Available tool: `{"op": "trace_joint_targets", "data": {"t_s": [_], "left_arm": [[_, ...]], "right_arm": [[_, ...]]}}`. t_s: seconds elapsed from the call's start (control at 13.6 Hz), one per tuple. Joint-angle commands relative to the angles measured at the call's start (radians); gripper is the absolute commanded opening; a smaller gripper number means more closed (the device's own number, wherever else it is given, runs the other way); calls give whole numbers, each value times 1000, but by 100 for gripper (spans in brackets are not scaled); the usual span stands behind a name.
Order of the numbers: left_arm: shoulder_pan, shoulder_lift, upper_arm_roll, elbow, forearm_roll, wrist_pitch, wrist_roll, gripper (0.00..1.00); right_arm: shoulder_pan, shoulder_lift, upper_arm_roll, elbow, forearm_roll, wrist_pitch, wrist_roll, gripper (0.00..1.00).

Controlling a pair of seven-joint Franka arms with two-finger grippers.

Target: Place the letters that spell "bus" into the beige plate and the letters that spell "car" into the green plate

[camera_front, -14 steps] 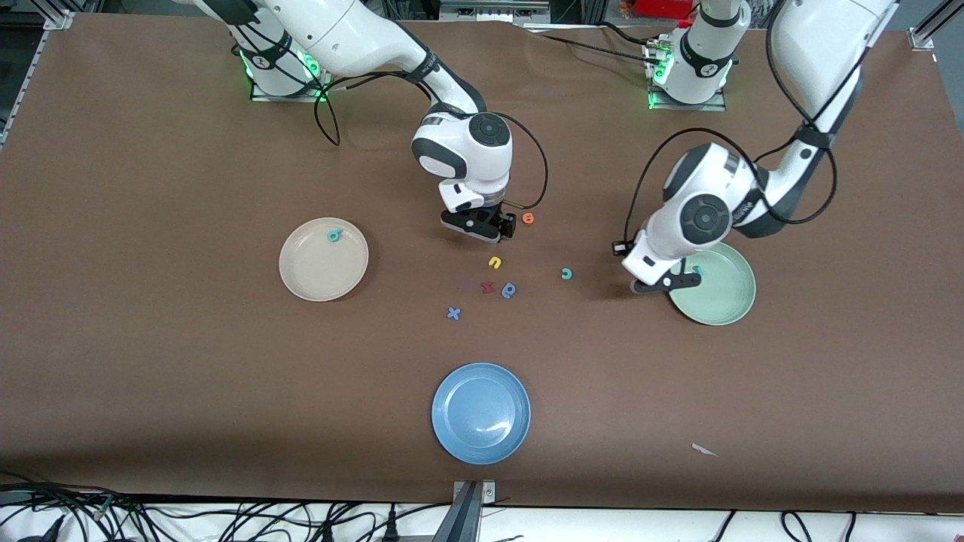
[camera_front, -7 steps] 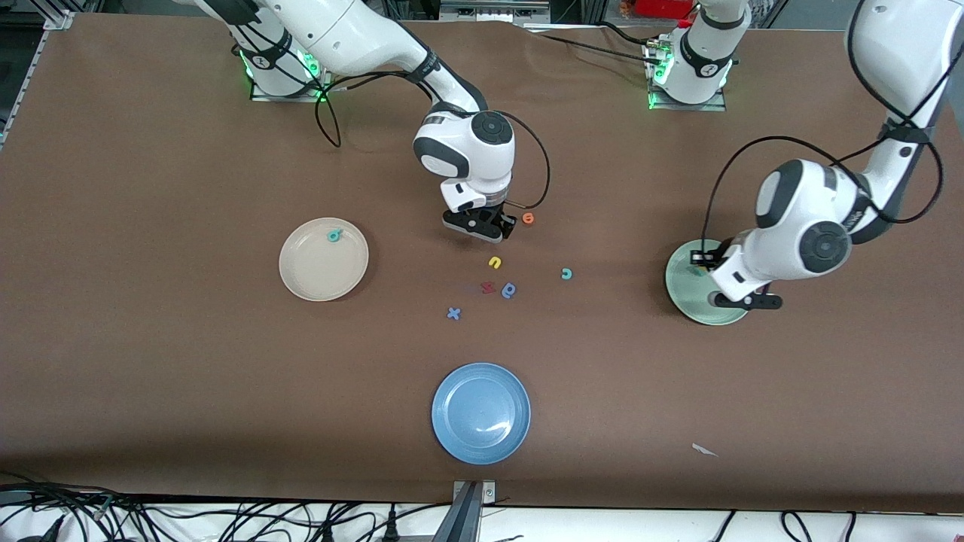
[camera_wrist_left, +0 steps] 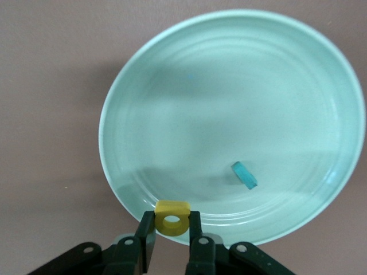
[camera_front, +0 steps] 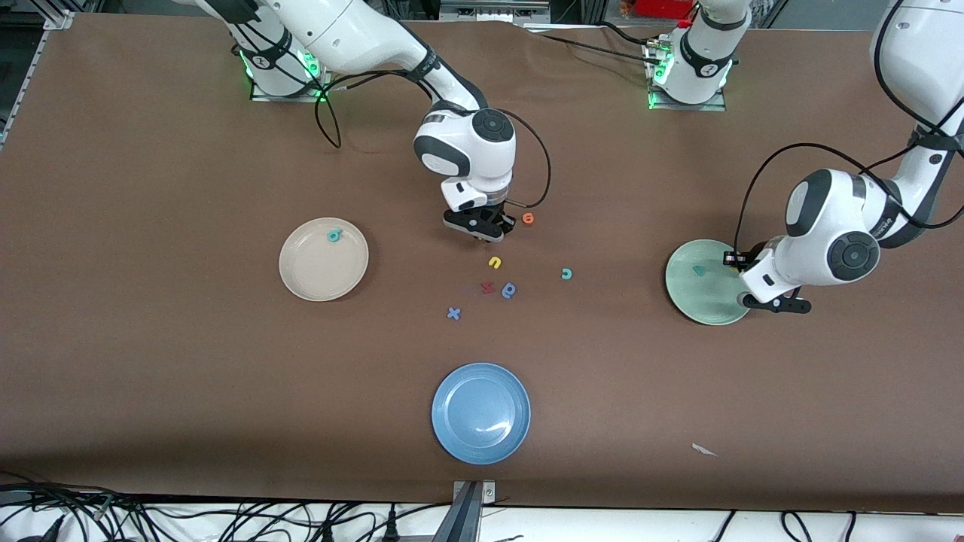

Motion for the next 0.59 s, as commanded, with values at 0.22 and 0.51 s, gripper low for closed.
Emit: {"op": "trace_joint_targets", "data": {"t_s": [0.22, 0.51], "left_arm": [[9, 19, -6, 8, 25, -3, 16, 41], [0, 18, -10, 33, 18, -10, 7, 77]], "right_arm": [[-10, 3, -13, -17, -36, -4, -5, 4], [-148, -158, 37, -178, -36, -5, -147, 4]]}}
